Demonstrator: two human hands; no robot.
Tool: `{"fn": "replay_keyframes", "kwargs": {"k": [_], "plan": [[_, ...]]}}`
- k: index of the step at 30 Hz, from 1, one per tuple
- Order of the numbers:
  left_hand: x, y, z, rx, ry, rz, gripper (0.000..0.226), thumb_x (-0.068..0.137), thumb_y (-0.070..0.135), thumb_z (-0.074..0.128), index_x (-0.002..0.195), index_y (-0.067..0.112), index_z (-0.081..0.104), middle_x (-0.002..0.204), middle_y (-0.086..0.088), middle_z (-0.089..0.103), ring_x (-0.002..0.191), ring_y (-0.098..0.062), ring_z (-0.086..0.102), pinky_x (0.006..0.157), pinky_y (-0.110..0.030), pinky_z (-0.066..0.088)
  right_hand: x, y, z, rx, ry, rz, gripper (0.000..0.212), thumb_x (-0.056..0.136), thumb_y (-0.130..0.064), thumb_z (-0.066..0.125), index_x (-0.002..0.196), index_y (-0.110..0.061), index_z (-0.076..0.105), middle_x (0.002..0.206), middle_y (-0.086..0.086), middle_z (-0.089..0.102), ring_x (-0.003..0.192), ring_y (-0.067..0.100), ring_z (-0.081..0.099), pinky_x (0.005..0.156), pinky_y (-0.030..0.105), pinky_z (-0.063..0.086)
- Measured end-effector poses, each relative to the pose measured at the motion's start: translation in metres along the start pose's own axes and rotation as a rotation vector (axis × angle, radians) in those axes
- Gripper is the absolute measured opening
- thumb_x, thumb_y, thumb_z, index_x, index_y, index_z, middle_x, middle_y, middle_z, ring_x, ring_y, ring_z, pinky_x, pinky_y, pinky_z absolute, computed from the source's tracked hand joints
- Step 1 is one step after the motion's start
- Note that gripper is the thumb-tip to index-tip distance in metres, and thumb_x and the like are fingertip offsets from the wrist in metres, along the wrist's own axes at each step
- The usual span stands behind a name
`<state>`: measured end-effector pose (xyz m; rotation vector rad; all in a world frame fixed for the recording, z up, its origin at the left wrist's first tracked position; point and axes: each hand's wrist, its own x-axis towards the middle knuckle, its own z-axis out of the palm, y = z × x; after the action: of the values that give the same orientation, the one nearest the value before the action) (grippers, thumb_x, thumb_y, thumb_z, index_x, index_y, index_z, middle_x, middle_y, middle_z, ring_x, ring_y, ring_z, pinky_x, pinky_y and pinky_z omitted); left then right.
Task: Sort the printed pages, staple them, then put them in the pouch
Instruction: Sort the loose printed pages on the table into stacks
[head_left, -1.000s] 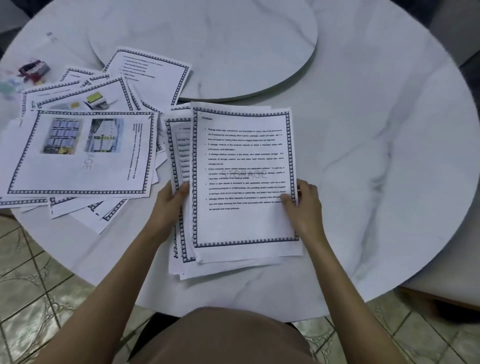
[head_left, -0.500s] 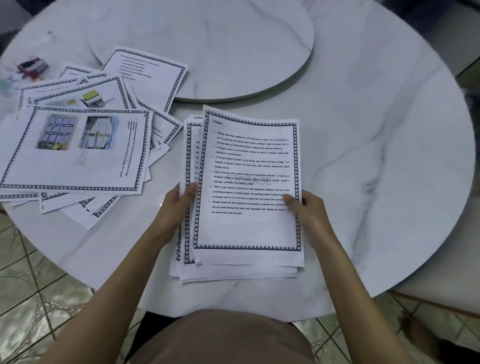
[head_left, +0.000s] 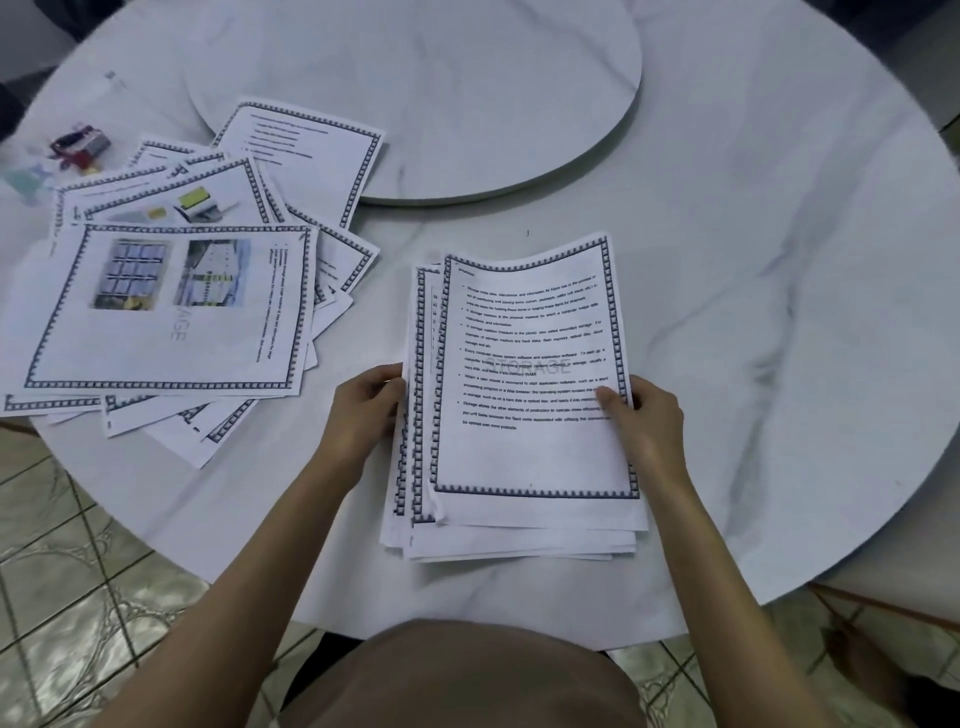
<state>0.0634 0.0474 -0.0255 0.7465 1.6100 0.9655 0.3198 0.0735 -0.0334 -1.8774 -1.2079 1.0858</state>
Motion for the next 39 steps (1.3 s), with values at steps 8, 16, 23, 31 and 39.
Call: {"fn": "replay_keyframes", "kwargs": {"k": [8,16,23,31,39], "plan": [[0.002,-0.005,0.002,-0.051,0.129,-0.039,0.005,0.089,0.017,0.06,0.087,0.017,0.064,0.079,-0.001,0.067,0.066,-0.013,0.062,0.058,-0.02,0.051,0.001,-0.004,-0.003,-0.095,0.043,-0.108,0.014,0.09,-0.013,0.056,0.098,-0.008,0.067,0.084,0.002,0.065,0.069,0.01,0.054,0.055,-0.001,0.039],[0.0,-0.004,0.002,-0.083,0.036,-0.099,0.012,0.092,0.024,0.056,0.091,0.014,0.063,0.083,-0.005,0.068,0.069,-0.018,0.061,0.065,-0.028,0.051,0.008,-0.004,-0.009,-0.13,0.075,-0.133,0.009,0.091,-0.014,0.054,0.089,-0.012,0.063,0.076,-0.001,0.061,0.07,0.014,0.051,0.054,0.001,0.037],[-0.001,-0.004,-0.002,-0.087,0.032,-0.145,0.013,0.092,0.023,0.055,0.086,0.013,0.061,0.08,-0.005,0.067,0.067,-0.018,0.06,0.063,-0.029,0.049,0.012,-0.001,-0.016,-0.121,0.019,-0.054,0.011,0.091,-0.016,0.054,0.094,-0.009,0.061,0.083,0.001,0.062,0.073,0.014,0.055,0.058,0.012,0.038],[0.002,-0.002,-0.005,-0.008,0.026,-0.159,0.009,0.087,0.02,0.063,0.081,0.012,0.061,0.075,-0.004,0.066,0.058,-0.013,0.059,0.054,-0.019,0.05,0.01,0.0,-0.011,-0.034,-0.032,0.007,0.009,0.085,-0.014,0.062,0.094,-0.014,0.061,0.086,-0.001,0.064,0.074,0.014,0.06,0.062,0.02,0.045],[0.001,-0.003,-0.01,-0.047,-0.029,-0.149,0.015,0.089,0.024,0.06,0.087,0.008,0.06,0.074,-0.002,0.068,0.053,-0.007,0.064,0.049,-0.018,0.05,0.014,0.001,-0.023,0.256,-0.163,0.142,0.012,0.084,-0.003,0.06,0.091,-0.011,0.066,0.085,0.003,0.071,0.065,0.013,0.069,0.061,0.024,0.057]]}}
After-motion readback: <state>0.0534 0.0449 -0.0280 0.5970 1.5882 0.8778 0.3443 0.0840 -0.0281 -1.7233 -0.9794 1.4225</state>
